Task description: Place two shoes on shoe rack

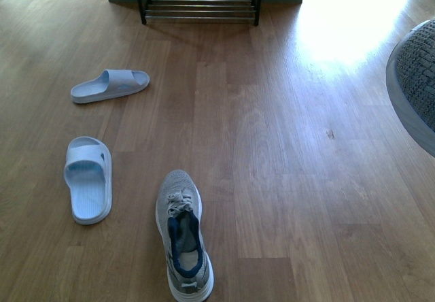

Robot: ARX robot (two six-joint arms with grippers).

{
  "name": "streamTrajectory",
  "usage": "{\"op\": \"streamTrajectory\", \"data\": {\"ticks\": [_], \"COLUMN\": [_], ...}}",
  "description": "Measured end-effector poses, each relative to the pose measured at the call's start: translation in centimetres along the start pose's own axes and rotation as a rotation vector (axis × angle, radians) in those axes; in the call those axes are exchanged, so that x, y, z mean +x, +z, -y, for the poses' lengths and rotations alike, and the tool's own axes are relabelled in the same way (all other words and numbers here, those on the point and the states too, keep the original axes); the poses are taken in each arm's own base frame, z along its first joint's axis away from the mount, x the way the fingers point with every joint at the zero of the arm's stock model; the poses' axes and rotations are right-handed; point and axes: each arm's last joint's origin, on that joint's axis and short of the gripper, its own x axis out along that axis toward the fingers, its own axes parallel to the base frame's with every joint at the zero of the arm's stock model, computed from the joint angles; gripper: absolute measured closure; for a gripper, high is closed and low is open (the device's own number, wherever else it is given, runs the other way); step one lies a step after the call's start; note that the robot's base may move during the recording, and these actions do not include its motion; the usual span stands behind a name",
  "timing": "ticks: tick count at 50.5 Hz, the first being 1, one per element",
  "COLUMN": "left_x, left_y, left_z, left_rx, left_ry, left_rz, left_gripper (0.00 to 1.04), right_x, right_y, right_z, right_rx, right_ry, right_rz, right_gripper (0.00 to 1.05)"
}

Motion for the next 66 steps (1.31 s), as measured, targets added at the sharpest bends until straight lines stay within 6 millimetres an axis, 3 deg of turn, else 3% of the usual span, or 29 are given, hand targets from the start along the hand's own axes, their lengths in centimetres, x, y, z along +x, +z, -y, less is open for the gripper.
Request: {"op": "streamTrajectory", "data": {"ticks": [14,29,39,49,56,66], "left_x": [5.7,10.6,15.3,19.9,21.8,24.3], "left_y": [-2.2,-2.6,-3.5,-6.3,-8.1,-10.0], "left_z": [0.0,0.6,2.0,3.1,4.0,3.0], "left_rx": [0.063,0.142,0.214,0.288,0.328,0.352], "left_ry": [0.145,0.177,0.147,0.134,0.125,0.159], "left_rz": [-0.272,-0.399,-0.466,-0.565,-0.6,-0.608], "left_gripper": [0.09,0.09,0.09,0.09,0.09,0.09], "right_x": [0.0,0.0,0.0,0.0,0.0,0.0], "right_y": [0.0,0.0,0.0,0.0,0.0,0.0], "right_z": [0.0,0.0,0.0,0.0,0.0,0.0], "right_rx": [0.0,0.0,0.0,0.0,0.0,0.0], "right_ry": [0.0,0.0,0.0,0.0,0.0,0.0], "right_rz": [0.0,0.0,0.0,0.0,0.0,0.0], "right_gripper": [1.03,1.03,1.03,1.03,1.03,1.03]}}
